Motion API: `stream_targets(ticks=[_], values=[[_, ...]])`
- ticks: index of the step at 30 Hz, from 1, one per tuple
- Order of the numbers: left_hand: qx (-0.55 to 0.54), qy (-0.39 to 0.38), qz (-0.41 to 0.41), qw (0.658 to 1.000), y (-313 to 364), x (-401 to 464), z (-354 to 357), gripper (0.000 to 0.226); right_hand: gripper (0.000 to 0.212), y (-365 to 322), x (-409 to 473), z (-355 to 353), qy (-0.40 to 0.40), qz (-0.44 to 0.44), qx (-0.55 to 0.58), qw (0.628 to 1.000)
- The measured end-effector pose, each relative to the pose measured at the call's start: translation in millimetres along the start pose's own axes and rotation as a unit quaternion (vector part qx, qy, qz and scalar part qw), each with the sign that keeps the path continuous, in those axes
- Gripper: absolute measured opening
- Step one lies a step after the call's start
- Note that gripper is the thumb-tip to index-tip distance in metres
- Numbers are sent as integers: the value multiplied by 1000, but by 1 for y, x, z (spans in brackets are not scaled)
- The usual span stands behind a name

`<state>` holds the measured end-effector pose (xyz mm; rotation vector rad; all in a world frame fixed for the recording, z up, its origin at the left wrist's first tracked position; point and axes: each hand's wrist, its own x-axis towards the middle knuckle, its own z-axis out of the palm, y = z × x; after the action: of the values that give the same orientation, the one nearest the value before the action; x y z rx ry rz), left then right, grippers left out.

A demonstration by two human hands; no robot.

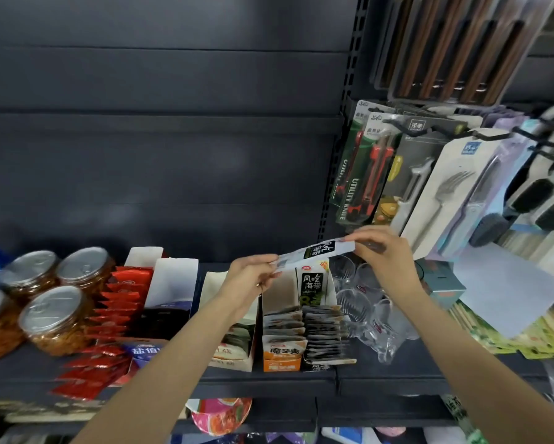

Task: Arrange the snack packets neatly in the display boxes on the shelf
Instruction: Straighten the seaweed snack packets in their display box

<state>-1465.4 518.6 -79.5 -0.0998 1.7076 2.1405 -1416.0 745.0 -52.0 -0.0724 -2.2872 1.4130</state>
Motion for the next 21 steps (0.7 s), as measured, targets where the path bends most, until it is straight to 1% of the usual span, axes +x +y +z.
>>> stream_targets(ticks=[3, 5, 6, 7, 9, 10, 11, 13, 14, 15, 17, 21], values=[[73, 11, -1, 997, -1, 10, 5, 20, 12, -2, 4, -1, 9, -43, -65, 997], [159, 32, 31, 986, -4, 20, 7, 21, 9, -3, 6, -2, 13, -64, -110, 992], [216, 43, 60, 974, -5, 24, 7, 22, 9, -3, 7, -3, 20, -76, -136, 988], [276, 50, 95, 955, -7, 28, 6, 22, 10, -2, 8, -4, 27, -86, -155, 984], [393, 52, 165, 903, -10, 32, 5, 22, 10, 0, 11, -7, 31, -103, -179, 978], [452, 45, 192, 870, -12, 35, 3, 26, 10, 1, 13, -8, 27, -111, -193, 974], [519, 32, 207, 829, -14, 39, 2, 33, 9, 3, 14, -9, 20, -119, -209, 971], [653, 7, 195, 732, -19, 46, 1, 48, 9, 6, 16, -8, -1, -132, -237, 962], [699, 3, 181, 692, -21, 49, 1, 55, 10, 8, 17, -6, -13, -136, -247, 959], [729, 4, 169, 663, -23, 51, 1, 60, 10, 9, 17, -4, -23, -139, -254, 957], [758, 13, 168, 630, -26, 56, 2, 67, 11, 12, 19, 2, -47, -143, -263, 953], [774, 3, 152, 615, -31, 64, 5, 71, 16, 19, 24, 14, -134, -121, -312, 933]])
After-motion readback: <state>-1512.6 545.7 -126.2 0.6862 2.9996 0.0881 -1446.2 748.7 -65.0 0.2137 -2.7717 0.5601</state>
